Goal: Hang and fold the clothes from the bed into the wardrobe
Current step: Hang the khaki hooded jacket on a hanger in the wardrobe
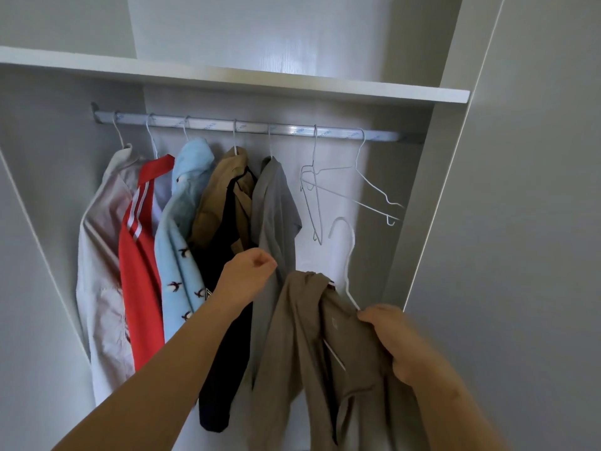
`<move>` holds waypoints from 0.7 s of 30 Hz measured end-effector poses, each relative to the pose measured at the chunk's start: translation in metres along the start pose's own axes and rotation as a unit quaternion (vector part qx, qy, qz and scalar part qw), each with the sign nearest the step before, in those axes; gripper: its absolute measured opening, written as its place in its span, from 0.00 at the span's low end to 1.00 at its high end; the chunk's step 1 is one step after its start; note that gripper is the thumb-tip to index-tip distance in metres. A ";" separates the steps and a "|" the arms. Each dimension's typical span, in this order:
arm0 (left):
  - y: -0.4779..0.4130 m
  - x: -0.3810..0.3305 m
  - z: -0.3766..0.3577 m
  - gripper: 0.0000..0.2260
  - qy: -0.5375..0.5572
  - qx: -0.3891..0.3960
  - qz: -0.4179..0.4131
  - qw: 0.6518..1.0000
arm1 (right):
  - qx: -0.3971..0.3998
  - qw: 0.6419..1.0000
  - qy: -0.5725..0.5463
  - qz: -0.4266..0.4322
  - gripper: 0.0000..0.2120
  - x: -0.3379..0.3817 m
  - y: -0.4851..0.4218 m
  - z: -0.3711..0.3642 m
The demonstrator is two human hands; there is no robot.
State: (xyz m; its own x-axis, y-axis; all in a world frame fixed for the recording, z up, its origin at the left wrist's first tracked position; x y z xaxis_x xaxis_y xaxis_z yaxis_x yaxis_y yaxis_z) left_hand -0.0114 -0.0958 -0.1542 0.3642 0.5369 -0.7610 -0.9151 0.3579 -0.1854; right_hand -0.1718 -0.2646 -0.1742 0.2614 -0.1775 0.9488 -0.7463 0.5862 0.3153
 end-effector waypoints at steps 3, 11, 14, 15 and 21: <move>-0.019 0.001 -0.003 0.08 0.000 -0.001 0.000 1.000 | 0.024 1.000 -0.004 0.007 0.08 0.005 -0.011 -0.016; -0.104 0.004 -0.007 0.09 -0.022 -0.036 -0.008 0.999 | 0.024 0.999 -0.016 0.033 0.09 0.034 -0.075 -0.068; -0.146 0.003 -0.012 0.07 -0.049 -0.036 -0.022 0.998 | 0.018 0.998 -0.047 0.046 0.07 0.054 -0.104 -0.081; -0.159 0.002 -0.014 0.06 -0.058 -0.031 -0.027 0.997 | 0.015 0.997 -0.055 0.055 0.07 0.063 -0.115 -0.085; -0.233 -0.001 -0.016 0.04 -0.113 -0.033 -0.061 0.991 | -0.013 0.991 -0.024 0.128 0.09 0.116 -0.167 -0.110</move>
State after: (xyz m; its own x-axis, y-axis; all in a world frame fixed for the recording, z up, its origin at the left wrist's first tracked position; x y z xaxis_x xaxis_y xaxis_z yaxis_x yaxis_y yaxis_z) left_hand 0.1988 -0.1923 -0.1200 0.4959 0.6529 -0.5725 -0.8683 0.3837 -0.3144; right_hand 0.0509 -0.2959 -0.1186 0.0351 -0.0568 0.9978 -0.7681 0.6372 0.0633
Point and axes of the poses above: each hand's wrist, its own y-axis away from the middle knuckle, its own z-axis out of the back of the hand, x = y × z, the point moved 2 cm from there along -y, towards the middle knuckle, and after that the axes turned 12 degrees about -y, right-handed, at the moved point
